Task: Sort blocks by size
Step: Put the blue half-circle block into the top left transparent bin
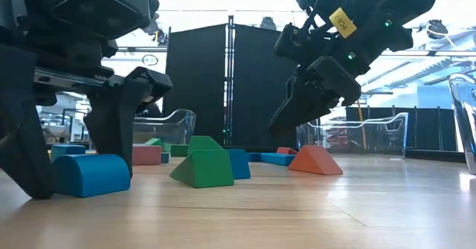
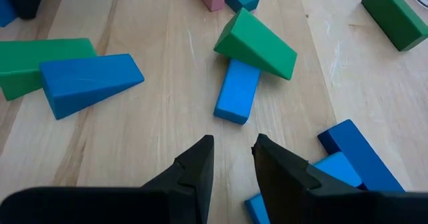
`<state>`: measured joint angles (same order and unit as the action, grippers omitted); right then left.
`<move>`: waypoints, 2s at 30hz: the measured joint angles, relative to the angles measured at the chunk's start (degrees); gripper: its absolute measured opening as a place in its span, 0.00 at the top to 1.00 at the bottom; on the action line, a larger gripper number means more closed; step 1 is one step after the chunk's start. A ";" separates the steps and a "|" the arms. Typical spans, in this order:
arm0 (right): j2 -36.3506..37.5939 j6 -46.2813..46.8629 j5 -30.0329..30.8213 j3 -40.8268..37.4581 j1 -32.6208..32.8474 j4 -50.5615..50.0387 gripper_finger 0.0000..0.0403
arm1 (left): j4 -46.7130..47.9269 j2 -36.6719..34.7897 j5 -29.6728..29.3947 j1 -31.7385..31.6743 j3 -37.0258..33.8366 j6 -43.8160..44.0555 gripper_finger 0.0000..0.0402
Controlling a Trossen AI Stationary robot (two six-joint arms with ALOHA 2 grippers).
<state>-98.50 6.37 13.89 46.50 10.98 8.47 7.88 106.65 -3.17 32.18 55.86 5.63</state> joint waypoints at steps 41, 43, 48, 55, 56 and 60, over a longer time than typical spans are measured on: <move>-0.02 0.02 0.00 0.00 0.00 -0.07 0.75 | 17.91 -20.53 -13.37 -14.48 -0.17 -4.53 0.63; -0.02 0.08 0.00 0.00 0.00 -0.07 0.75 | 20.26 -22.95 -14.45 -17.41 -0.17 -5.09 0.63; -0.02 0.13 0.00 0.00 0.00 -0.07 0.75 | 22.47 -28.82 -14.76 -26.32 -0.17 -6.88 0.63; -0.02 0.20 -0.02 0.00 0.00 -0.13 0.75 | 22.92 -33.56 -15.64 -39.38 -0.15 -7.74 0.63; -0.02 0.20 -0.04 0.00 0.00 -0.13 0.75 | 22.86 -33.70 -15.66 -41.15 -0.13 -7.76 0.63; -0.02 0.22 -0.21 0.00 0.00 -0.15 0.75 | 23.09 -33.77 -15.70 -47.94 -0.13 -7.89 0.63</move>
<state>-98.52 6.59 13.68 46.50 10.98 8.32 30.97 72.88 -18.87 -15.76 55.72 -2.26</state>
